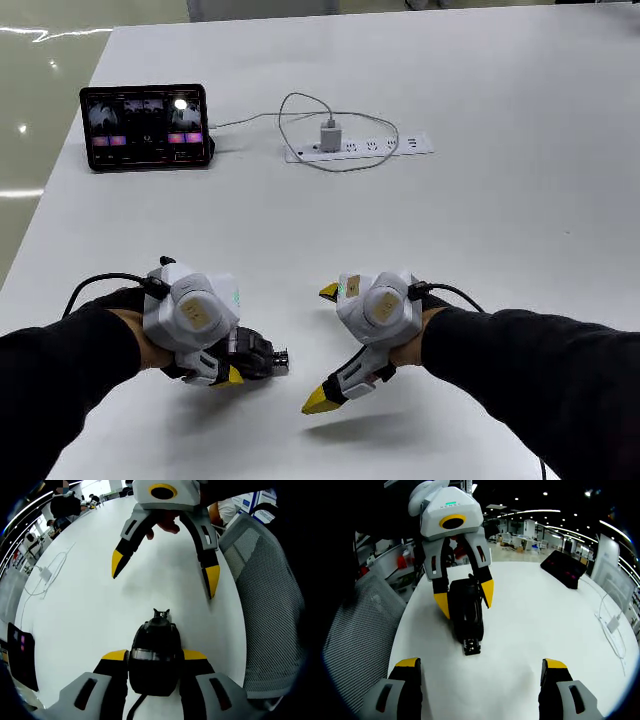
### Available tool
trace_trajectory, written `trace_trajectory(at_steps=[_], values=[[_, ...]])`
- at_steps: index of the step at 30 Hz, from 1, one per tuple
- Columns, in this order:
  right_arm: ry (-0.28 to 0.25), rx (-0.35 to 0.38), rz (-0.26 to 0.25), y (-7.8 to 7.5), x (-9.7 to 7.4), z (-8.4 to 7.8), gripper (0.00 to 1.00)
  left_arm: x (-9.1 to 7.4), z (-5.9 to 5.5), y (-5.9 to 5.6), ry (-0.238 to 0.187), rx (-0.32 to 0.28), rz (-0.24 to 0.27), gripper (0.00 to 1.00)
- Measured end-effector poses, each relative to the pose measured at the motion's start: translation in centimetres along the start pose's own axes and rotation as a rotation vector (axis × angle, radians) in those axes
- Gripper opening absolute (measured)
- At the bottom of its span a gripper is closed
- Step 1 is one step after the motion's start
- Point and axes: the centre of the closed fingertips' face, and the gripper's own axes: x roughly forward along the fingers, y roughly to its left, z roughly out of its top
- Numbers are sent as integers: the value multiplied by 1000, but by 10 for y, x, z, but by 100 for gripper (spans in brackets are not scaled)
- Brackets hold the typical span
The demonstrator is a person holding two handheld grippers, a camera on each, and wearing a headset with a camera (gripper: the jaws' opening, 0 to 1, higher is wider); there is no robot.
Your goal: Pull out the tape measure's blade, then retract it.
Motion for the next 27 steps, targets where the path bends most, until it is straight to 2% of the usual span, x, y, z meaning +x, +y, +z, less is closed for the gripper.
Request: trace_trajectory(at_steps=[11,13,19,25,27], values=[[5,-8,19,4,9,2,99,3,0,0,-5,-22,4,33],[21,-28,33,8,12,0,89,3,0,0,-5,-29,5,33],[36,-61,54,11,20,0,83,4,-1,-1,-11,-55,12,33],[49,-91,72,11,26,1,68,4,-1,0,-7,-65,17,33],[54,-89,91,13,28,2,60,4,-1,0,-11,-62,16,33]])
